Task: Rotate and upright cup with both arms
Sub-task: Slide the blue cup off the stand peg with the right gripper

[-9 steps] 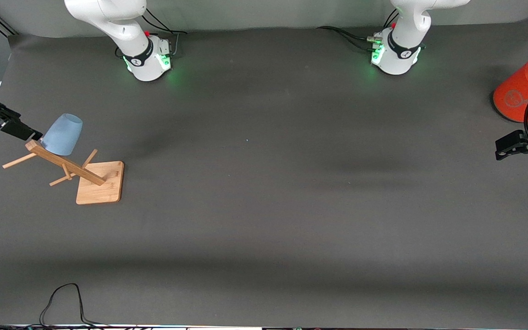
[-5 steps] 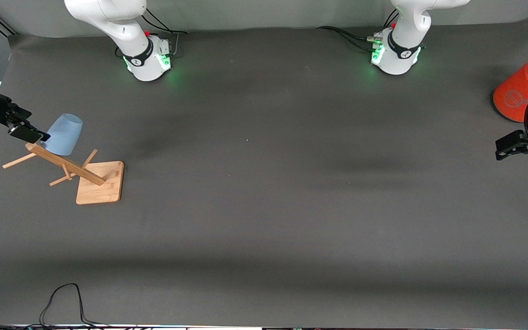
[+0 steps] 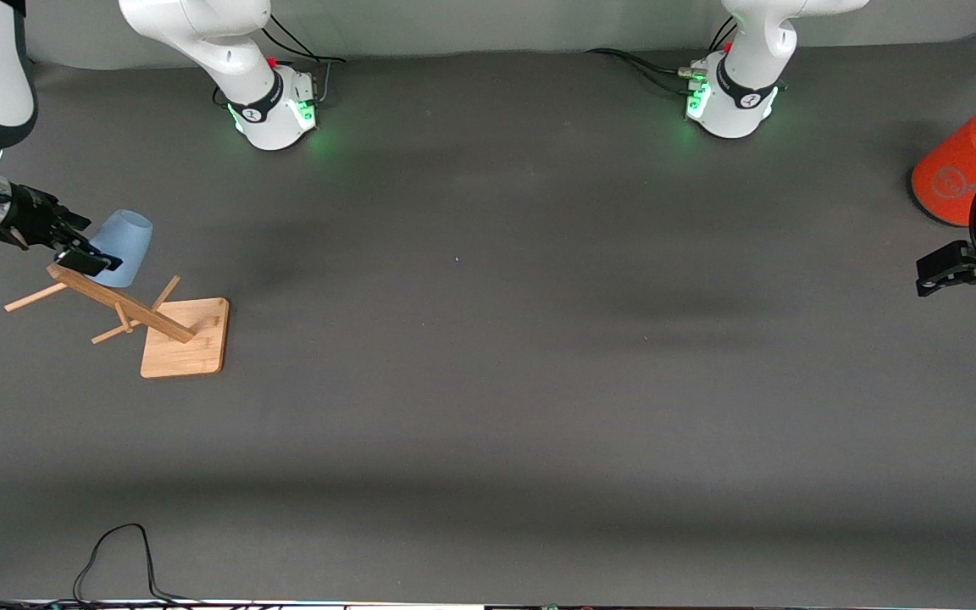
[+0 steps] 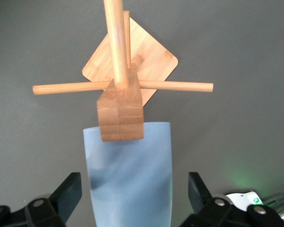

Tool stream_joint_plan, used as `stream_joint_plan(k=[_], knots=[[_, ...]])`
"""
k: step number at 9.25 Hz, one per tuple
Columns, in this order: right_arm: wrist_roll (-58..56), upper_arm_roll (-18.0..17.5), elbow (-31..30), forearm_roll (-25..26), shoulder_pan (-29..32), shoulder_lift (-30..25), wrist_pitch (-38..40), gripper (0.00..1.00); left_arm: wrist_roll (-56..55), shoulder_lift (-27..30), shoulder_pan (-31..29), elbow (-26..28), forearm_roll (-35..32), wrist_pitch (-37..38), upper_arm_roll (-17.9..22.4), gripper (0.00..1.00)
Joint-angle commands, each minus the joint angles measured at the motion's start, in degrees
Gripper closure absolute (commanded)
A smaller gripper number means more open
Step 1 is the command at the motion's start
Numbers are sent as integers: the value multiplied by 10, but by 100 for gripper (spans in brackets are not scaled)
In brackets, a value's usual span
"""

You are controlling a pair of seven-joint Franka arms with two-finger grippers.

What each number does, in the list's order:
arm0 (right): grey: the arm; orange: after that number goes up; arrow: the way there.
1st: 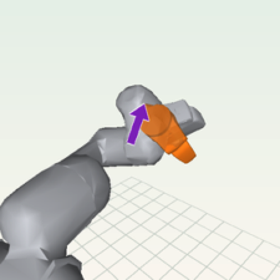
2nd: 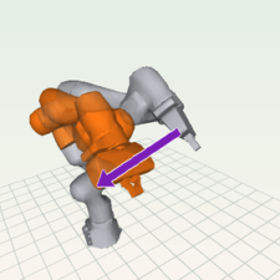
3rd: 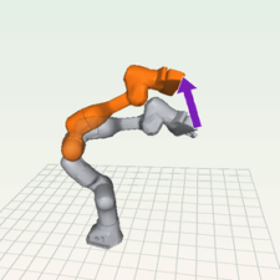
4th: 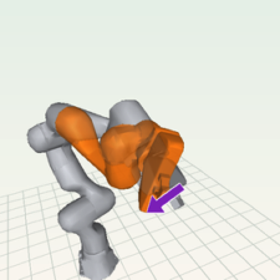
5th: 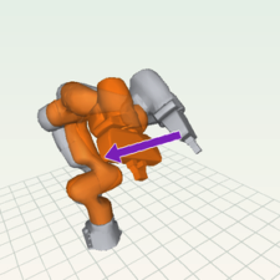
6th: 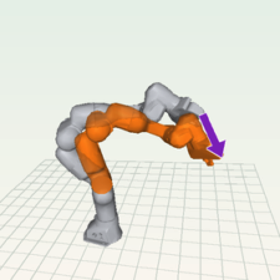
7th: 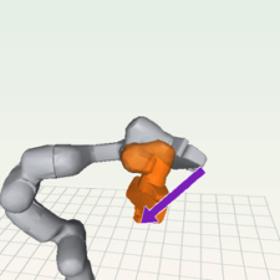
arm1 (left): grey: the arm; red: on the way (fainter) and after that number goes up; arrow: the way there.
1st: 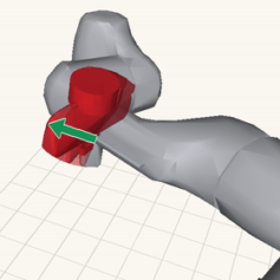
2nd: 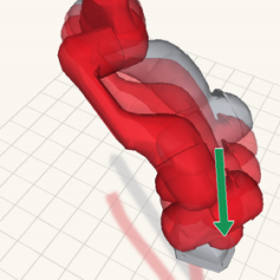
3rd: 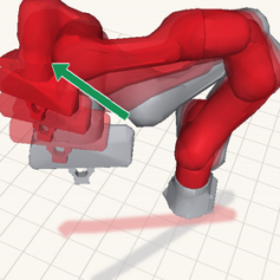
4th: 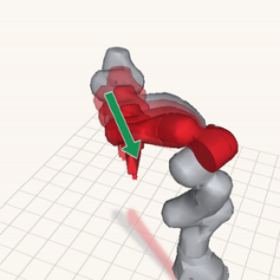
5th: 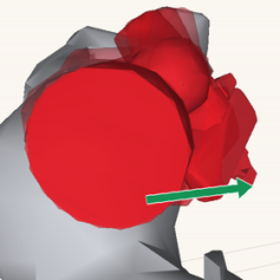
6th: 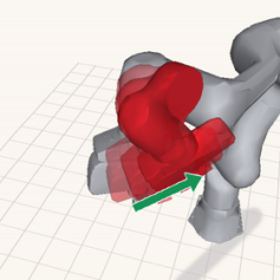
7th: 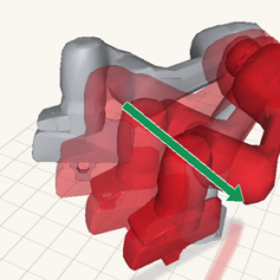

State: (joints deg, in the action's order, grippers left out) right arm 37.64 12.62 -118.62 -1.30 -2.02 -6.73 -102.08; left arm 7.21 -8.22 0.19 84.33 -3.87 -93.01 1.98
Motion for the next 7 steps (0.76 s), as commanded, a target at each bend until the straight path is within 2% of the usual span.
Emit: stream_joint_plan(k=[1, 3, 4, 5, 6, 7], knots=[[4, 6, -29, -12, -4, -6, -36, 0, 2, -5, 0, -13, -1, 11, 0, 0], [3, 6, -29, -16, -4, -1, -43, 0, 3, -5, 0, -13, -1, 11, 0, 0], [4, 6, -29, -16, -5, -1, -42, 10, 3, -5, 0, -13, -1, 11, 0, 0], [3, 6, -29, -16, -5, -1, -43, 35, 2, -5, 0, -13, -1, 11, 0, 0], [2, 6, -28, -16, -4, -1, -43, 41, 3, -5, 0, -13, -1, 12, 0, 0], [2, 6, -28, -16, -4, -1, -43, 42, 3, -5, 0, -13, -1, 12, 0, 0]])
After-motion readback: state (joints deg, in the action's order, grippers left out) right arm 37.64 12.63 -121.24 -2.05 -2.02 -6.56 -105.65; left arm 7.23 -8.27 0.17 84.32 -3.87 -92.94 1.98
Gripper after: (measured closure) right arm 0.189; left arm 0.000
